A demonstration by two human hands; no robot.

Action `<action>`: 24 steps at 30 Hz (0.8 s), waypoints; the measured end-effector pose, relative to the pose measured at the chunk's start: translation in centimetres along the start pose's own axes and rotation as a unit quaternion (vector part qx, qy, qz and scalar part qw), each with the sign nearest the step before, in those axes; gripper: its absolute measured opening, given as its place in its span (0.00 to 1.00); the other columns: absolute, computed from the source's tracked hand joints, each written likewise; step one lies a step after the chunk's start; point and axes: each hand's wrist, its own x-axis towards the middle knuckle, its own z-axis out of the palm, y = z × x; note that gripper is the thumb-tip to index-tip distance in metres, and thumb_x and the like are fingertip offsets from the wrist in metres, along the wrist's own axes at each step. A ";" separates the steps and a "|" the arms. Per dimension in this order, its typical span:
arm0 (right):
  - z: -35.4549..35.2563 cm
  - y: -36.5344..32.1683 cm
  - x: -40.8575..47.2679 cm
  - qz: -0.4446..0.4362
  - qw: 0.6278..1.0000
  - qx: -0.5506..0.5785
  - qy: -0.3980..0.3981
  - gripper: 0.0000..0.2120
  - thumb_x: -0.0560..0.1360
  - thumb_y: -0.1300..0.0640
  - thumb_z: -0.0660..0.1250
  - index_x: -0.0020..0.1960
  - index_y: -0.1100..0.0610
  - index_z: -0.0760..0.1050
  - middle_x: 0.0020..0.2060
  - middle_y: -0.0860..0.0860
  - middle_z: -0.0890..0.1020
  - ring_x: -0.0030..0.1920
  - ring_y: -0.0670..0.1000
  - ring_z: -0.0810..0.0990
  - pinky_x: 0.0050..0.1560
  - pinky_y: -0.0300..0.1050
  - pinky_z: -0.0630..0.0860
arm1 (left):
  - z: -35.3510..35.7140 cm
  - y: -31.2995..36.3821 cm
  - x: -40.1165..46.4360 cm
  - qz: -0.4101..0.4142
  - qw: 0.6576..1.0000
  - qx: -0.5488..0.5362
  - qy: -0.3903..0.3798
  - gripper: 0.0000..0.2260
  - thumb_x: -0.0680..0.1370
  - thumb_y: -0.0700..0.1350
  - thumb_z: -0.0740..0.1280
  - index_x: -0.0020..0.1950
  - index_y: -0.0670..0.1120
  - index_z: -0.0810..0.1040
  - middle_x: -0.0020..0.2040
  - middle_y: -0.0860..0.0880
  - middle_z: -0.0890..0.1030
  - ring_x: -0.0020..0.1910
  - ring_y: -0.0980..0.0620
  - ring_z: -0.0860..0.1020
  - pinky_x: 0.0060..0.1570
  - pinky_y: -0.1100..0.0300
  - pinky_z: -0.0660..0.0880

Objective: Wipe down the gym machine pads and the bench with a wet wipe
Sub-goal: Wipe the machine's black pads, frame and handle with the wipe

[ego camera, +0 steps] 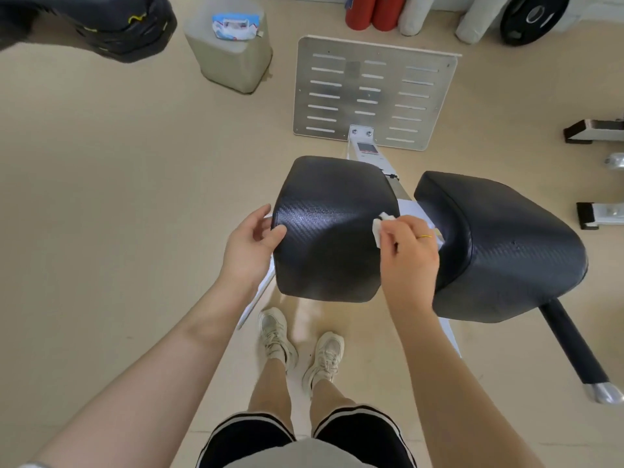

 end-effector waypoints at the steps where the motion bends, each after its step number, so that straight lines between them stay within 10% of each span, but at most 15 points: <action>1: 0.1 0.0 -0.2 0.003 1.000 -0.005 0.004 0.06 0.76 0.62 0.65 0.46 0.64 0.79 0.47 0.57 0.79 0.48 0.58 0.76 0.47 0.37 0.66 | -0.3 -0.3 -0.2 -0.008 1.000 -0.015 0.003 0.19 0.78 0.37 0.62 0.69 0.45 0.68 0.59 0.49 0.77 0.56 0.56 0.75 0.56 0.67 0.70; 4: 1.8 -2.2 -0.2 -0.022 0.999 0.028 -0.003 0.06 0.76 0.63 0.62 0.48 0.63 0.77 0.43 0.51 0.76 0.47 0.50 0.74 0.44 0.24 0.64 | -0.6 -1.2 -1.1 0.002 1.000 -0.021 -0.017 0.13 0.81 0.43 0.56 0.64 0.50 0.73 0.61 0.53 0.77 0.63 0.56 0.73 0.65 0.61 0.67; 10: 5.2 -9.6 -1.8 -0.178 0.970 0.107 -0.128 0.10 0.60 0.75 0.72 0.40 0.67 0.77 0.37 0.63 0.78 0.37 0.61 0.78 0.36 0.49 0.76 | -0.2 -1.5 -1.8 -0.023 0.992 -0.107 -0.058 0.25 0.82 0.55 0.39 0.60 0.51 0.74 0.60 0.56 0.77 0.63 0.61 0.72 0.65 0.64 0.64; 16: 2.7 -2.7 1.0 -0.079 0.994 0.070 0.002 0.04 0.70 0.66 0.66 0.37 0.61 0.77 0.39 0.55 0.78 0.40 0.60 0.76 0.40 0.43 0.72 | -0.7 -2.3 -1.3 -0.051 0.990 -0.100 -0.085 0.28 0.80 0.60 0.38 0.73 0.50 0.64 0.71 0.55 0.68 0.71 0.61 0.63 0.72 0.60 0.56; 21: 3.3 -3.1 -1.5 -0.015 0.995 0.089 0.036 0.09 0.77 0.62 0.58 0.48 0.62 0.77 0.39 0.43 0.72 0.42 0.34 0.68 0.44 0.26 0.66 | -1.3 -1.8 -1.1 -0.064 0.986 -0.097 -0.120 0.27 0.81 0.59 0.40 0.72 0.51 0.65 0.70 0.57 0.69 0.70 0.61 0.64 0.72 0.60 0.56; 24: 6.0 -8.1 -3.7 -0.028 0.984 0.177 -0.024 0.07 0.74 0.65 0.60 0.46 0.61 0.77 0.41 0.53 0.77 0.44 0.46 0.72 0.47 0.40 0.71 | -2.4 -1.5 -0.4 -0.072 0.985 -0.058 -0.143 0.25 0.81 0.58 0.41 0.69 0.52 0.67 0.65 0.58 0.73 0.68 0.59 0.68 0.72 0.58 0.57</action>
